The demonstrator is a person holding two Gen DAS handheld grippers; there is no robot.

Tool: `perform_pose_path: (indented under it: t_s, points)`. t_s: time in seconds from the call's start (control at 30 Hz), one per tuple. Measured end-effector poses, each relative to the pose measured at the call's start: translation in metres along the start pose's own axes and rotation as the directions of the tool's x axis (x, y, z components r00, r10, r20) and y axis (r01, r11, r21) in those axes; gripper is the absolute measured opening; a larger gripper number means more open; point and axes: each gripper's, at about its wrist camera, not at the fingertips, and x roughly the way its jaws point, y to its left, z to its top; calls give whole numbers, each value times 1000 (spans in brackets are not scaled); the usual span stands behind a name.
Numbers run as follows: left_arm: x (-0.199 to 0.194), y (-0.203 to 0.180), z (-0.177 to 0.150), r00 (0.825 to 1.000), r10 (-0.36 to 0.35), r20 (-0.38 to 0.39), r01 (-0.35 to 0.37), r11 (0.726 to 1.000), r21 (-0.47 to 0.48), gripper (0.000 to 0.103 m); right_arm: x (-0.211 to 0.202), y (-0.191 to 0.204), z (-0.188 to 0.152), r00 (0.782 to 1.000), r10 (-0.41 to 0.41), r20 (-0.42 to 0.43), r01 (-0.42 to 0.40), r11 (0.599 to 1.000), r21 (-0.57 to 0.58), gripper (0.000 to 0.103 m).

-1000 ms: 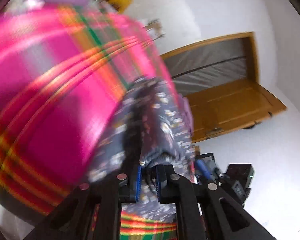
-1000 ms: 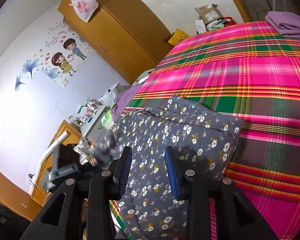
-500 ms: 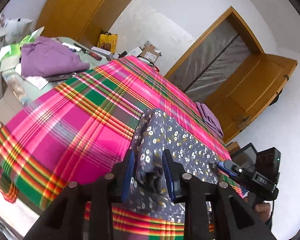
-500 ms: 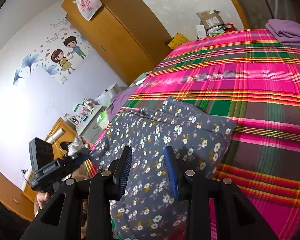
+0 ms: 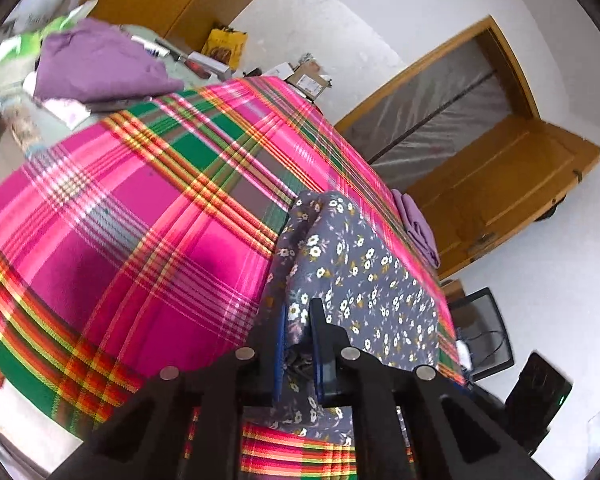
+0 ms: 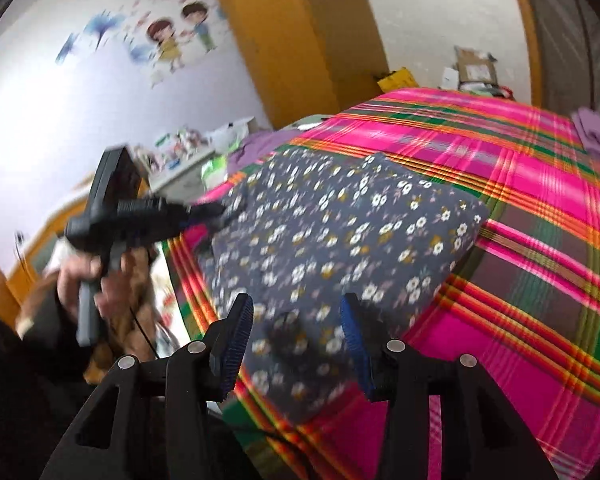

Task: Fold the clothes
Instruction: 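Open the right gripper and withdraw it from the folded garment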

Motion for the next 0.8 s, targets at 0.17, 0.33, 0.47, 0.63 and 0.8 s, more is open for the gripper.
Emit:
perform_pose_path:
  t_s: [0.17, 0.33, 0.47, 0.63, 0.8]
  points:
    - [1, -3, 1, 1000, 8, -1, -8, 1000, -3, 11, -1, 23, -14, 998, -58, -30, 52, 987, -154, 50]
    - [2, -6, 2, 1000, 3, -5, -3, 1000, -17, 11, 2, 36, -25, 989, -142, -49, 124, 954, -272, 29]
    - [-1, -7, 1, 1000, -8, -7, 8, 1000, -14, 11, -9, 23, -26, 987, -159, -37, 145, 958, -248, 13]
    - [8, 8, -1, 997, 16, -73, -18, 1000, -26, 13, -11, 7, -31, 989, -119, -86, 98, 972, -215, 14]
    - [-9, 3, 4, 996, 67, -52, -65, 997, 29, 14, -36, -8, -19, 1000, 4, 24, -2, 996, -91, 30]
